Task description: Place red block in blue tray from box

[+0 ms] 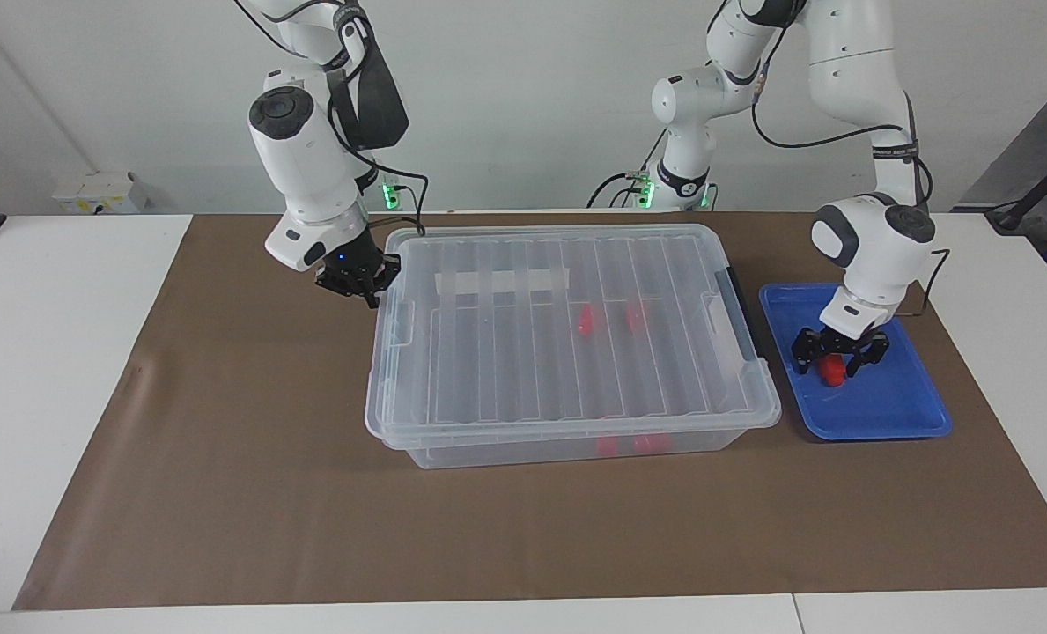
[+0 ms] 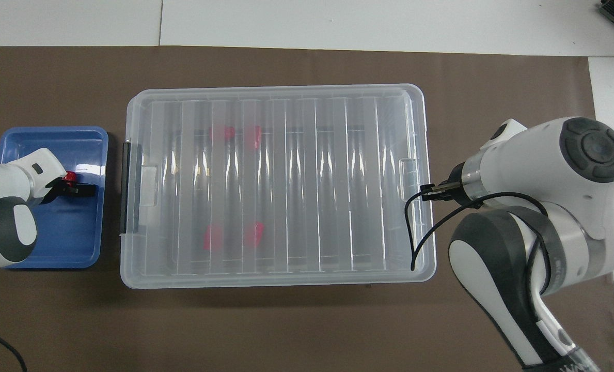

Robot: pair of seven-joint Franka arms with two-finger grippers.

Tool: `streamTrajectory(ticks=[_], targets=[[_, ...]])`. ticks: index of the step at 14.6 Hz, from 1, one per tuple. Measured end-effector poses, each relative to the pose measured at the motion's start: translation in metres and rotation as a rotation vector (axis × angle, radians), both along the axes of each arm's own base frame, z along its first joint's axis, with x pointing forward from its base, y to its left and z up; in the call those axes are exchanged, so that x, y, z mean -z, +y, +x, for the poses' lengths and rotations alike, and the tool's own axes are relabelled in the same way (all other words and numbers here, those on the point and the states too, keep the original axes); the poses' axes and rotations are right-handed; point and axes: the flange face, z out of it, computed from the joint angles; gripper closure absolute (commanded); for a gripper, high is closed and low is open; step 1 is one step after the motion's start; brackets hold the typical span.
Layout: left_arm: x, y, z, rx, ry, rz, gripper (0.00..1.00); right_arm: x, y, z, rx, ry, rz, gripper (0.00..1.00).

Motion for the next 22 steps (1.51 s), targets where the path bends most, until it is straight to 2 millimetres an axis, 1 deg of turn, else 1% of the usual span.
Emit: streamTrajectory(ticks=[2, 4, 5, 7, 8, 9, 10, 12, 14, 15, 17, 18, 20, 21, 22], targets=[[0.0, -0.001, 0.0, 0.001, 0.0, 0.0, 0.0, 0.0, -0.002, 0.001, 0.004, 0.0, 0.0, 1.0], [-0.001, -0.001, 0.001, 0.002, 0.003, -0.001, 0.0, -0.002, -0.009, 0.002, 0.019, -0.004, 0.002, 1.0], [-0.003, -0.002, 0.002, 0.004, 0.011, -0.002, 0.0, -0.005, -0.016, 0.003, 0.03, -0.008, 0.002, 1.0], [-0.014, -0.003, 0.01, 0.008, 0.049, -0.009, 0.0, -0.012, -0.033, 0.003, 0.06, -0.008, 0.001, 1.0], [-0.025, -0.003, 0.016, 0.011, 0.067, -0.012, 0.0, -0.018, -0.045, 0.002, 0.081, -0.012, 0.001, 0.83], [-0.036, -0.004, 0.021, 0.013, 0.076, -0.014, 0.0, -0.024, -0.057, 0.002, 0.103, -0.019, 0.002, 0.39], [-0.048, -0.005, 0.024, 0.017, 0.083, -0.014, 0.0, -0.03, -0.068, 0.001, 0.123, -0.024, 0.002, 0.01], [-0.073, -0.009, 0.029, 0.025, 0.103, -0.015, 0.0, -0.041, -0.087, 0.001, 0.155, -0.021, 0.001, 0.0], [-0.103, -0.015, 0.032, 0.036, 0.124, -0.016, 0.0, -0.054, -0.101, 0.002, 0.177, -0.017, -0.004, 0.0], [-0.12, -0.02, 0.033, 0.044, 0.124, -0.014, 0.0, -0.062, -0.106, 0.003, 0.18, -0.018, -0.019, 0.0], [-0.16, -0.038, 0.03, 0.067, 0.117, -0.009, 0.0, -0.082, -0.111, 0.004, 0.172, -0.03, -0.06, 0.0], [-0.183, -0.049, 0.025, 0.07, 0.113, -0.008, 0.0, -0.093, -0.111, 0.005, 0.169, -0.041, -0.066, 0.0], [-0.233, -0.07, 0.009, 0.043, 0.101, -0.008, 0.0, -0.113, -0.109, 0.006, 0.165, -0.063, -0.065, 0.0], [-0.255, -0.079, -0.002, 0.019, 0.094, -0.009, 0.0, -0.121, -0.108, 0.006, 0.164, -0.065, -0.065, 0.0], [-0.27, -0.085, -0.011, 0.001, 0.088, -0.009, 0.0, -0.131, -0.108, 0.006, 0.164, -0.061, -0.065, 0.0]])
